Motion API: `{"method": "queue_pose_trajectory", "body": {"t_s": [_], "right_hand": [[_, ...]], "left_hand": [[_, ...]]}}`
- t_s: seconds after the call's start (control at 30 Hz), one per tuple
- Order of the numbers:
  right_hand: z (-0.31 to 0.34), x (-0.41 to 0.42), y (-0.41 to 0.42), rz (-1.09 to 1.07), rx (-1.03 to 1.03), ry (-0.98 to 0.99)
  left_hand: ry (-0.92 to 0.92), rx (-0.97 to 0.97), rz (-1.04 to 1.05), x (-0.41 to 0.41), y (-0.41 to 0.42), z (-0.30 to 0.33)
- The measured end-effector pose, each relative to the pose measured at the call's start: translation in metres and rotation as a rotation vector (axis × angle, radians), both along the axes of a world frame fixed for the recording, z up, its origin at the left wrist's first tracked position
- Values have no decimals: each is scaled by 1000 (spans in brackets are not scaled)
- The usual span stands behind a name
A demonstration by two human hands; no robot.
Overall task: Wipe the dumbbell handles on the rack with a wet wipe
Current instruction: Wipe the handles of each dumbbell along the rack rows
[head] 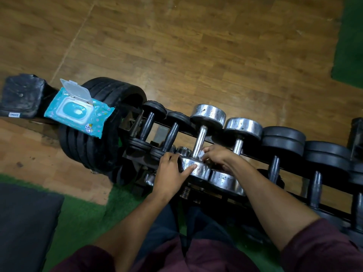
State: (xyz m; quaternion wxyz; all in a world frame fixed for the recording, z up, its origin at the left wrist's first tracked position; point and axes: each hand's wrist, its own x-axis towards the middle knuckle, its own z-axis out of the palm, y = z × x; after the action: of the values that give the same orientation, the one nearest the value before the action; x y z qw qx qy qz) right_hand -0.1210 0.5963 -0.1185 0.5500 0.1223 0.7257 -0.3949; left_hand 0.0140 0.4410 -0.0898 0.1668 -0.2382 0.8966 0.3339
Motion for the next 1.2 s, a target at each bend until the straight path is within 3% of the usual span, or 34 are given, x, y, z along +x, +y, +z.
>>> {"method": "queue_pose_trajectory", "body": {"t_s": [0.07,0.2,0.3,0.5,0.7,0.87,1.03,1.2], "right_hand": [[0,-7,-1,-63,14,76],[-8,-22,-7,-519,-24,185],[-16,-30,-10,-620,-28,272],[-28,-17,-15,-571,70,363],[1,3,-6,-233,90,204],[21,8,14,-409,5,159],[49,8,45,-456,-20,316],[49,13,79,-371,171,518]], "left_hand": [[-5,1,1,0,1,1],[-27,-4,1,-2,3,6],[-41,-16,-15,-2,4,9],[-52,-23,-63,-4,2,11],[-34,11,-81,-3,-2,6],[3,47,-108,-2,-3,5],[122,2,-235,5,9,8],[232,17,-398,5,34,19]]}}
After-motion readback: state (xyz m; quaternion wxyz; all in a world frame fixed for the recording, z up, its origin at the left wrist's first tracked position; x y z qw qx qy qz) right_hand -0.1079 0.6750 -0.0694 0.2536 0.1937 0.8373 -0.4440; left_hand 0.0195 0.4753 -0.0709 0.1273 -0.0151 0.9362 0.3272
